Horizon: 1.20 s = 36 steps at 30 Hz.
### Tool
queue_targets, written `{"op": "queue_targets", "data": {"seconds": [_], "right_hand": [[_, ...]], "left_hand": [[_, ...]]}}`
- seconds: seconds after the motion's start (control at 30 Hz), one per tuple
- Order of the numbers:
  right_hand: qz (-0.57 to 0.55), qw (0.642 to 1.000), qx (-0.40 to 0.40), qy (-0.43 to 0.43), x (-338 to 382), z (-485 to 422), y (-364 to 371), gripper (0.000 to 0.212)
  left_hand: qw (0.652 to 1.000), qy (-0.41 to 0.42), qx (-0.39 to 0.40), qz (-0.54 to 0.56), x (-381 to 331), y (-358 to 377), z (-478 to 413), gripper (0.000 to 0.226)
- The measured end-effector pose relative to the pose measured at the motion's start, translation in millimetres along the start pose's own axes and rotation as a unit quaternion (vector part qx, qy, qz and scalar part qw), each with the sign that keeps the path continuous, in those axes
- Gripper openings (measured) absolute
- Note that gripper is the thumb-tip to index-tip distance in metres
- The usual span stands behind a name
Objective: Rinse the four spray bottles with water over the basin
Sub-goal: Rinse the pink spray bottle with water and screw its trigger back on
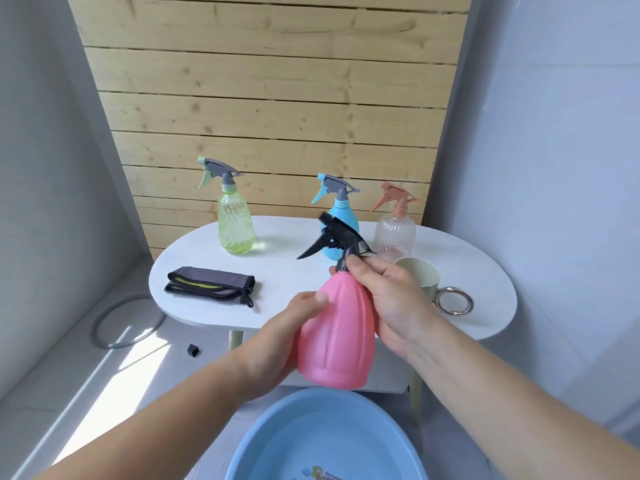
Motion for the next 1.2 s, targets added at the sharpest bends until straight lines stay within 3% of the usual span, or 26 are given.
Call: {"op": "queue_targets", "data": {"seconds": [0.1, 0.3, 0.43, 0.5, 0.63, 0.73, 0.83, 1.0, 1.13, 1.2], "right_hand": [[0.008, 1.0, -0.007, -0.021, 2.9, -1.4, -0.7, 0.019], [0.025, 1.0, 0.0, -0.001, -1.5, -0.9, -6.6, 0.017], [0.025, 0.999, -0.016, -0.013, -3.7, -0.9, -6.6, 0.014], [0.021, 1.0, -0.016, -0.005, -4.4, 0.0, -7.5, 0.015], [0.009, 1.0, 0.002, 0.012, -2.9, 1.5, -10.2, 0.016], [-0.001, 1.0, -0.008, 0.003, -4.9, 1.1, -10.5, 0.016], [0.008, 1.0, -0.013, -0.006, -5.5, 0.7, -10.1, 0.015], [0.043, 0.999, -0.025, 0.002, -8.3, 0.1, -18.1, 0.015], [0.046, 0.998, -0.032, -0.005, -9.9, -1.9, -16.8, 0.015], [0.032, 0.999, -0.024, -0.001, -11.2, -2.8, -14.4, 0.014]], "left_hand": [[0.995, 0.021, -0.034, -0.089, -5.8, -3.4, 0.2, 0.101], [0.999, -0.02, -0.009, 0.024, 4.3, -8.3, -0.4, 0.087], [0.996, -0.004, -0.011, -0.085, 6.6, 3.2, 0.1, 0.092], [0.997, -0.009, -0.022, -0.076, 11.3, 0.5, -2.6, 0.094], [0.996, -0.04, 0.047, 0.06, 14.6, 7.8, 0.7, 0.084], [0.997, -0.026, 0.077, 0.012, 16.2, 17.3, 0.7, 0.093], [0.999, -0.017, 0.024, -0.044, 17.1, 12.0, -4.7, 0.106], [0.999, -0.02, 0.027, 0.03, 18.1, 3.6, -5.1, 0.075], [0.999, -0.003, 0.007, -0.05, 14.8, 5.9, -6.3, 0.099], [0.999, -0.007, -0.007, -0.05, 15.4, 3.8, -8.2, 0.099]]}}
Point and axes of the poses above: each hand's wrist, its own z-axis away from the middle knuckle, its own y-axis out of the palm, x = y × z, the point moved 10 cm from there along -z, towards the middle knuckle
